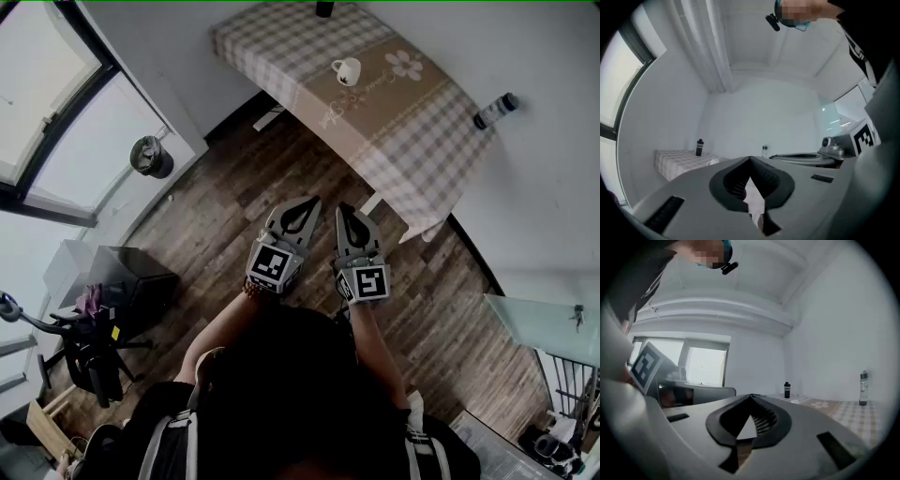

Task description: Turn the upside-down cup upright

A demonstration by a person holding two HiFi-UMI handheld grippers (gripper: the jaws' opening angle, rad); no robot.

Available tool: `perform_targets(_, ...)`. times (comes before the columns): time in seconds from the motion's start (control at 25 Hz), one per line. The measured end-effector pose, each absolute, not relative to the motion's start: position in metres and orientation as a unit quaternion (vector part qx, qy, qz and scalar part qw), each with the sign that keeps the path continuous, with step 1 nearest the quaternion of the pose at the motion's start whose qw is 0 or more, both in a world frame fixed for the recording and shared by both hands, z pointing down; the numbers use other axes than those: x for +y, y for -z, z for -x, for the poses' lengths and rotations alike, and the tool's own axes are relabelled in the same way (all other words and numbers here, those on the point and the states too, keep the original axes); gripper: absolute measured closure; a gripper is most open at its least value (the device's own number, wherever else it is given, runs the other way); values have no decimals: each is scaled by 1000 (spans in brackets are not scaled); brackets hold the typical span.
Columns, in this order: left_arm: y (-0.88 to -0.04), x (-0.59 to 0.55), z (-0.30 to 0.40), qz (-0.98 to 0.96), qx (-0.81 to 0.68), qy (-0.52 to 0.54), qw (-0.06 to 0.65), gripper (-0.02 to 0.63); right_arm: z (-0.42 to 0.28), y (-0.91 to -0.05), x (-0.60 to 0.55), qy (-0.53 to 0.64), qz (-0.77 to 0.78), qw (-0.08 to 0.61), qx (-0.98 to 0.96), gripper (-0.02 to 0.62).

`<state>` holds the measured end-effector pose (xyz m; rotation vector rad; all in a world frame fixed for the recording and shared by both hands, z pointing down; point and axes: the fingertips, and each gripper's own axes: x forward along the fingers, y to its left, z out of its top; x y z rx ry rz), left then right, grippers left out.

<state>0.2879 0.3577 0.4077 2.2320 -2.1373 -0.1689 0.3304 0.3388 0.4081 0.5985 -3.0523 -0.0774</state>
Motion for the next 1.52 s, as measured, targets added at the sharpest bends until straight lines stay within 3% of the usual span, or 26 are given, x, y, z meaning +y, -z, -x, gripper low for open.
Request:
perform_targets(0.28, -413, 301, -167, -743, -666, 54, 34, 594, -213, -413, 278, 25, -229, 28, -973, 591)
perform_targets(0.56, -424, 242, -106, -764, -642, 52, 45, 594, -159, -419, 215, 12, -257, 43, -965, 590)
perform_targets(1.04, -459, 94, -43, -809, -580, 5, 92, 594, -81, -462, 67, -16, -288, 23, -957, 590)
perform_targets(1.52, -475, -56, -14, -883, -462, -21, 78, 594, -48, -469, -45, -20, -303, 18, -953, 589)
